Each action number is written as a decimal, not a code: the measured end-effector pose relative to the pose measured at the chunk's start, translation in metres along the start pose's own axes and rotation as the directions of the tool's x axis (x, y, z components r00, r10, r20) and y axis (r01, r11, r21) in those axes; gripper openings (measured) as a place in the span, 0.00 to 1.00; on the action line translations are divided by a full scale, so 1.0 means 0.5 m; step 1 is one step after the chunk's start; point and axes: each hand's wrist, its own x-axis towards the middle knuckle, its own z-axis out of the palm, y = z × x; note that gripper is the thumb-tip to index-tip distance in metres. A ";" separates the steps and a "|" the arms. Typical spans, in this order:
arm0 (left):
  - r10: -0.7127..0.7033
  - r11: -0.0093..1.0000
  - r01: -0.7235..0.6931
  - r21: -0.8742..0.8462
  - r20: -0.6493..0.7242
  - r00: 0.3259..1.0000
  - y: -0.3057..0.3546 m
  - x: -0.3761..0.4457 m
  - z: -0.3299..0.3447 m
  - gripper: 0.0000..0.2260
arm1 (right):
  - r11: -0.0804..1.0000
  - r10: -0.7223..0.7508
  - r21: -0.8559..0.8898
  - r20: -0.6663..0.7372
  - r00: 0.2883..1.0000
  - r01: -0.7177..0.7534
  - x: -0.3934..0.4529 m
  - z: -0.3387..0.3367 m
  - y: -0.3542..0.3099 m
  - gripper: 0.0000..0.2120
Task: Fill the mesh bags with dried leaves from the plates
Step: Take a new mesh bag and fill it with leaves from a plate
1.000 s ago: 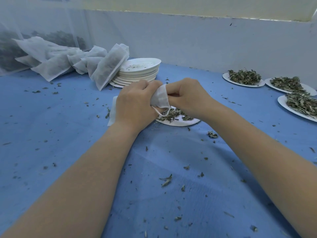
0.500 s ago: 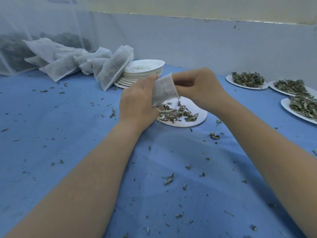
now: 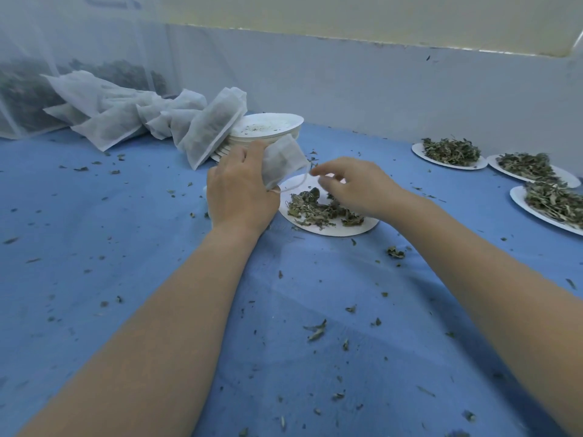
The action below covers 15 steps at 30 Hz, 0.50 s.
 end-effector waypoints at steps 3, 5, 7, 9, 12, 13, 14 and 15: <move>-0.042 0.999 0.042 -0.022 0.006 0.999 0.000 0.001 -0.002 0.23 | 0.992 -0.044 -0.106 0.213 0.976 0.068 0.008 0.010 -0.016 0.15; -0.060 0.998 0.060 -0.026 0.005 0.998 0.001 0.001 -0.003 0.22 | 0.982 -0.059 -0.156 0.300 0.952 0.110 0.006 0.010 -0.022 0.16; -0.070 0.997 0.070 -0.022 0.006 0.998 0.000 0.002 -0.002 0.22 | 0.969 -0.077 -0.202 0.311 0.947 0.145 -0.003 -0.003 -0.018 0.15; -0.076 0.997 0.076 -0.022 0.009 0.997 0.000 0.003 -0.001 0.22 | 0.956 -0.089 -0.244 0.288 0.953 0.163 -0.008 -0.020 -0.009 0.16; -0.084 0.996 0.084 -0.029 0.017 0.996 0.000 0.002 -0.002 0.21 | 0.959 -0.091 -0.233 0.287 0.954 0.162 -0.009 -0.027 -0.007 0.19; -0.087 0.996 0.087 -0.031 0.020 0.996 0.001 0.001 -0.003 0.21 | 0.960 -0.103 -0.219 0.297 0.949 0.173 -0.010 -0.022 -0.009 0.19; -0.089 0.995 0.090 -0.032 0.024 0.996 0.002 0.001 -0.004 0.21 | 0.955 -0.128 -0.217 0.307 0.943 0.201 -0.011 -0.015 -0.012 0.18; -0.092 0.995 0.093 -0.033 0.030 0.995 0.002 0.001 -0.004 0.21 | 0.947 -0.159 -0.221 0.310 0.937 0.234 -0.013 -0.008 -0.014 0.17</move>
